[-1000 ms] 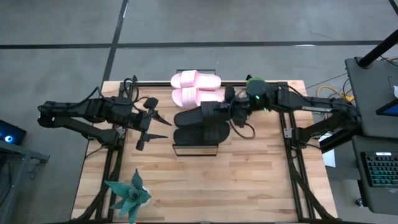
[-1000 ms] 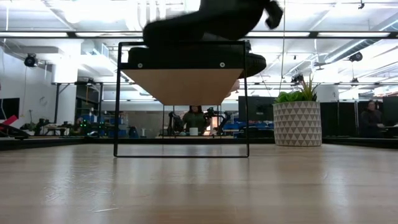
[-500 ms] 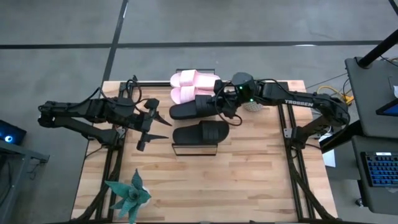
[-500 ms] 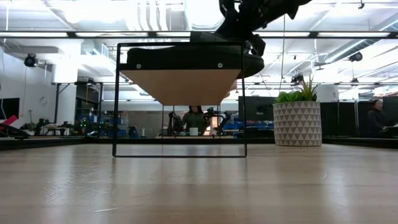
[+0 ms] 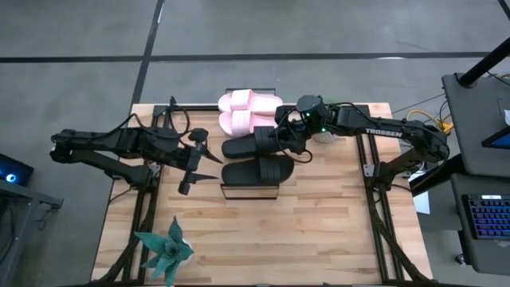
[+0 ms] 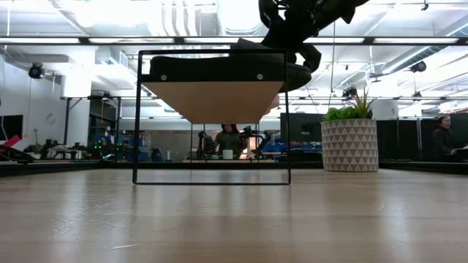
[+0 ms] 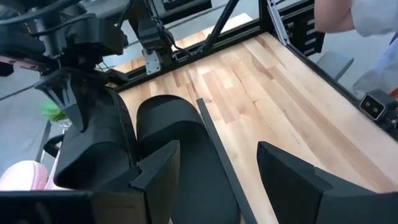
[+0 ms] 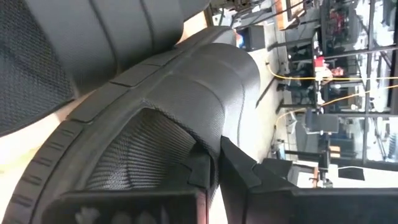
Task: Pick and place slides into the shelf
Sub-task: Put the black slide on the shelf
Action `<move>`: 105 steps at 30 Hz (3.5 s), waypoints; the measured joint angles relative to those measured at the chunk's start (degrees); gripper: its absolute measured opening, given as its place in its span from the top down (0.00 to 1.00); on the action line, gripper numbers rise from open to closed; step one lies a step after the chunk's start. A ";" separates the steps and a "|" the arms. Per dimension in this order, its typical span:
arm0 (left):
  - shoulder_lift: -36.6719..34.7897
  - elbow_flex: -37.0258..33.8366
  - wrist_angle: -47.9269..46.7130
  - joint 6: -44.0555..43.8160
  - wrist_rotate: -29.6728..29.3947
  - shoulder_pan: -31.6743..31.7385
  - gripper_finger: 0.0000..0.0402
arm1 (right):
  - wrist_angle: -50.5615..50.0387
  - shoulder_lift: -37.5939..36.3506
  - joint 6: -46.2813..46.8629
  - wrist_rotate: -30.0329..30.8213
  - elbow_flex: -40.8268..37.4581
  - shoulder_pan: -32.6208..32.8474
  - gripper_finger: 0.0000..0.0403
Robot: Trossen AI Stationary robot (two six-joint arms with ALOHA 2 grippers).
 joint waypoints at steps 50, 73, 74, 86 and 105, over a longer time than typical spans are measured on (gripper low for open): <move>1.59 0.07 -0.02 1.13 0.04 0.00 0.50 | -3.33 0.15 0.15 3.94 0.59 0.63 0.67; 1.59 0.04 -0.72 1.11 0.04 0.00 0.50 | 2.97 -7.89 10.33 11.36 0.69 3.29 0.56; 1.59 0.04 -0.72 1.11 0.04 0.00 0.50 | 2.88 -8.61 12.07 11.16 0.72 3.39 0.56; 1.61 0.02 -0.68 1.11 0.04 0.00 0.50 | -3.34 -9.89 19.23 13.50 0.63 3.39 0.64; 1.61 0.00 -1.07 1.11 0.04 0.00 0.50 | -20.42 -11.08 25.57 10.33 -1.72 4.42 0.88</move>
